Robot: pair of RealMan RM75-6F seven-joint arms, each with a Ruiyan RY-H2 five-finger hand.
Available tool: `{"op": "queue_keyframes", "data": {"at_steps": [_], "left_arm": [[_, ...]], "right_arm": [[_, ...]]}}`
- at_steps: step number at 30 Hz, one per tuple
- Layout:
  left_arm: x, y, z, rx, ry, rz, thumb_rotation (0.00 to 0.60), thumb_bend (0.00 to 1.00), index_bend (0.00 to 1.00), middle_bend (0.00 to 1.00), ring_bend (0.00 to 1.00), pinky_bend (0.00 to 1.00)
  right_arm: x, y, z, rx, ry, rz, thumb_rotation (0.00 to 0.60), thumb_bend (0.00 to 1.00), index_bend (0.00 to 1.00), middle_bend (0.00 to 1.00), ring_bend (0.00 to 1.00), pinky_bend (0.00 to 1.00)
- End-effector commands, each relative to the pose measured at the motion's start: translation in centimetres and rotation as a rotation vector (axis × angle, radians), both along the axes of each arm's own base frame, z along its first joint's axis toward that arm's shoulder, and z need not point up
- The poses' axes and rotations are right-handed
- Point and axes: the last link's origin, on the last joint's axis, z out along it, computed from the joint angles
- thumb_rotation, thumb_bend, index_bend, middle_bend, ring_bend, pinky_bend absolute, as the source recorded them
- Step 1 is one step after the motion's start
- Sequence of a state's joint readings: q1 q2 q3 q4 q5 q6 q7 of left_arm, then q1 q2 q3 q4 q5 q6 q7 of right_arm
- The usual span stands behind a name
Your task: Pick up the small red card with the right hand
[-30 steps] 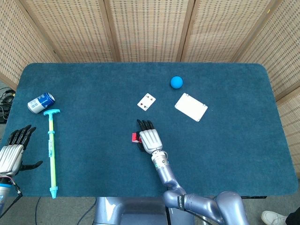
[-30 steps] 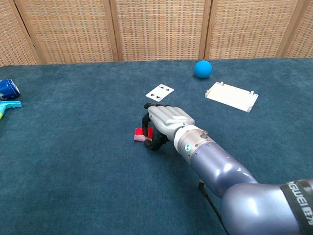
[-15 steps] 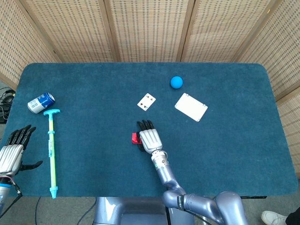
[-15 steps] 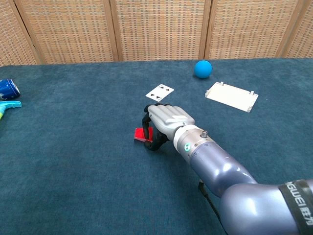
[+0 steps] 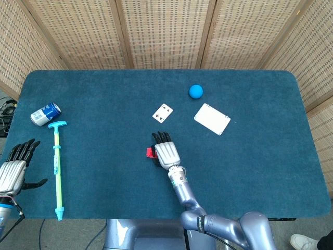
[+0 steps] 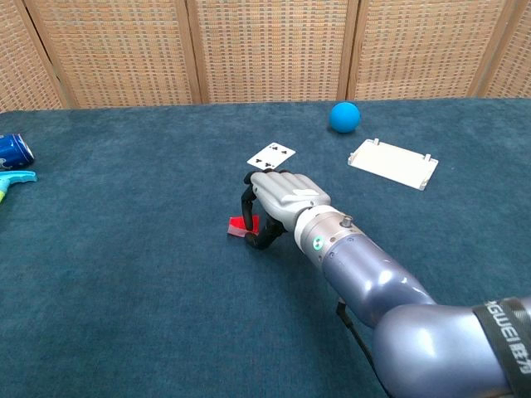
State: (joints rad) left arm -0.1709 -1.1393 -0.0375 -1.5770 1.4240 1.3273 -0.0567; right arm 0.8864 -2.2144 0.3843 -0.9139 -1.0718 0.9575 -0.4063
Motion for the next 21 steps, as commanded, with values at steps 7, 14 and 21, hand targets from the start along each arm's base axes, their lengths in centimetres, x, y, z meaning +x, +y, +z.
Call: {"op": "queue_keyframes", "data": {"at_steps": [7, 14, 21], "left_arm": [[-0.05, 0.02, -0.02, -0.003, -0.001, 0.002, 0.600, 0.06, 0.00, 0.00, 0.00, 0.00], [-0.11, 0.06, -0.01, -0.002, -0.003, 0.003, 0.600, 0.06, 0.00, 0.00, 0.00, 0.00], [-0.12, 0.09, -0.02, -0.001, -0.003, 0.003, 0.600, 0.06, 0.00, 0.00, 0.00, 0.00]], "right_arm": [[0.00, -0.11, -0.10, 0.003, 0.009, -0.004, 0.600, 0.56, 0.64, 0.16, 0.00, 0.00], [0.10, -0.30, -0.05, 0.002, 0.016, -0.006, 0.600, 0.58, 0.63, 0.14, 0.00, 0.00], [0.23, -0.76, 0.36, -0.007, 0.016, -0.007, 0.600, 0.59, 0.62, 0.13, 0.00, 0.00]]}}
